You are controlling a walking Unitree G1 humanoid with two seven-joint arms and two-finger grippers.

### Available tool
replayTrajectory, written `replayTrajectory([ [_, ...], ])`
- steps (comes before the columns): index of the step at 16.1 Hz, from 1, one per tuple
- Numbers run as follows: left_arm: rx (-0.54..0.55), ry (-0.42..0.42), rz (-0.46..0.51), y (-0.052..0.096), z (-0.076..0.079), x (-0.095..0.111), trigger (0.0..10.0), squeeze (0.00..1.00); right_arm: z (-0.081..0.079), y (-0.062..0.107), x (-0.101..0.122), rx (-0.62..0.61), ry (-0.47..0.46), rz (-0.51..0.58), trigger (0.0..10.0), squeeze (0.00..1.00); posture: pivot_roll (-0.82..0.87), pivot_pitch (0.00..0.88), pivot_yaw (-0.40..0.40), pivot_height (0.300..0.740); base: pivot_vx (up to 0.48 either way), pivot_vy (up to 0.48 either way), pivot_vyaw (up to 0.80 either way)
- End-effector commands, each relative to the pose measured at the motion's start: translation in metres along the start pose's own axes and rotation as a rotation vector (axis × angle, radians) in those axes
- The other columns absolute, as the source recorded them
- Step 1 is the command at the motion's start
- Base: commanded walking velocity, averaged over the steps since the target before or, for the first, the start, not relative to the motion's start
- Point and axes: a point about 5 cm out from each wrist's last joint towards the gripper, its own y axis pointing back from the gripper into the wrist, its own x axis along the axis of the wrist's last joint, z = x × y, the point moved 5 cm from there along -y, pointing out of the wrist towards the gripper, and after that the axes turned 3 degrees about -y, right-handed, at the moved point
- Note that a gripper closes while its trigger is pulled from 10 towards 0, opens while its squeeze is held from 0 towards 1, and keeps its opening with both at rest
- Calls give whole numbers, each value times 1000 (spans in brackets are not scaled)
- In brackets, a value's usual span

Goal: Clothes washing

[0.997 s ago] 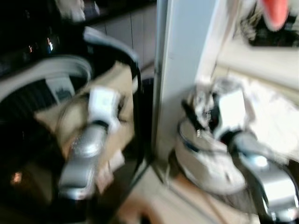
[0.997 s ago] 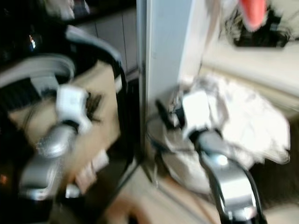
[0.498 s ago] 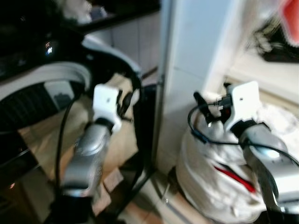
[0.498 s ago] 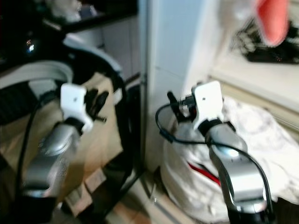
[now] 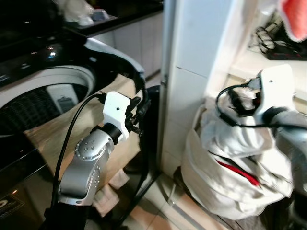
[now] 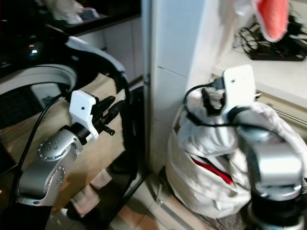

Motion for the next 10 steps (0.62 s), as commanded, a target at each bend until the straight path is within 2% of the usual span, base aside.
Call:
replayTrajectory([
  [1,-31,-9,9,-2,2,7,10000,0,2,6,-5,3,13,-113,10000,1000,-81,0,24,740,0,0,0],
  [4,-177,14,40,4,18,18,10000,0,13,15,-5,0,-55,-179,10000,1000,-87,0,19,740,0,0,0],
  [5,-189,-3,35,6,20,16,10000,0,15,16,-13,-1,-87,-220,10000,855,-88,0,18,740,0,0,0],
  [6,-174,-4,29,6,18,14,10000,0,14,16,-18,10,-129,-231,10000,0,-93,0,18,740,0,0,0],
  [8,-119,3,29,4,12,12,10000,0,10,17,-26,30,-184,-246,10000,0,-93,0,16,740,0,0,0],
  [9,-149,31,27,4,18,13,10000,0,3,17,-48,59,-205,-320,10000,0,-92,0,19,740,0,0,0],
  [10,-197,16,24,5,26,14,10000,0,-3,16,-58,89,-251,-356,10000,0,-91,0,19,740,0,0,0],
])
